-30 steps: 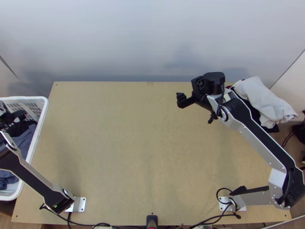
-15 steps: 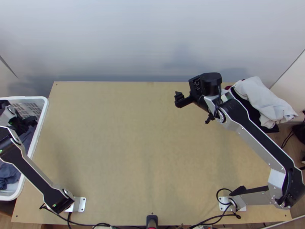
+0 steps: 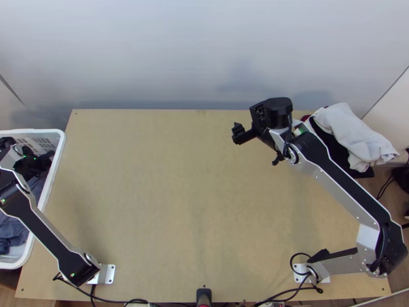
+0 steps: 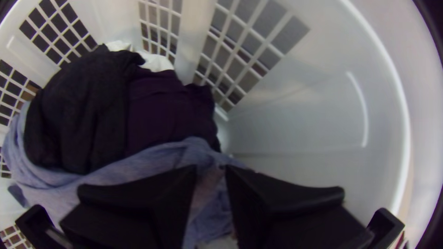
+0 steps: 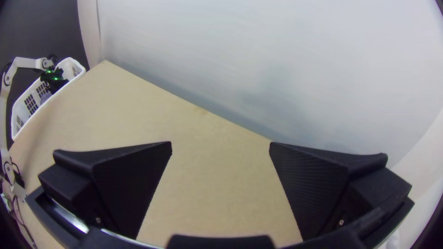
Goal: Fold the t-shirt
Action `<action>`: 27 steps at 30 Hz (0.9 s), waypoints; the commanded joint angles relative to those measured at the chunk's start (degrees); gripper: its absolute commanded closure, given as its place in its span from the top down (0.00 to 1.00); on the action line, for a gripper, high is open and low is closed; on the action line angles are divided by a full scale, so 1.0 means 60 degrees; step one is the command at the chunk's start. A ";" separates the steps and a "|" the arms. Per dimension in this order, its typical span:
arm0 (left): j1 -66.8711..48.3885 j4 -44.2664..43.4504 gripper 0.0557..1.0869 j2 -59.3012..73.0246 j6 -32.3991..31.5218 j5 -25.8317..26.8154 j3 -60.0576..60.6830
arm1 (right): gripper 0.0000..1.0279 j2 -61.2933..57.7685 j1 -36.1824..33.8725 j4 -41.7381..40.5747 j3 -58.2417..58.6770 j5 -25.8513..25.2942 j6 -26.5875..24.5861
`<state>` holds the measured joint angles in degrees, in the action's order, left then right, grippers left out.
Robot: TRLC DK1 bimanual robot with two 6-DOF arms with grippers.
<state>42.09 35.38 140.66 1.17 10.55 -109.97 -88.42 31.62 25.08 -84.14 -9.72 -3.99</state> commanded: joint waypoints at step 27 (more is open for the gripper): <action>0.1306 0.2835 0.04 -0.4327 -0.0429 0.2944 -0.2970 | 0.96 -0.0717 0.0180 -0.0108 -0.0332 -0.0871 -0.0331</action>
<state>49.54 45.58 122.45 -1.43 25.54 -120.29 -92.71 32.53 24.51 -85.91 -13.78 -5.69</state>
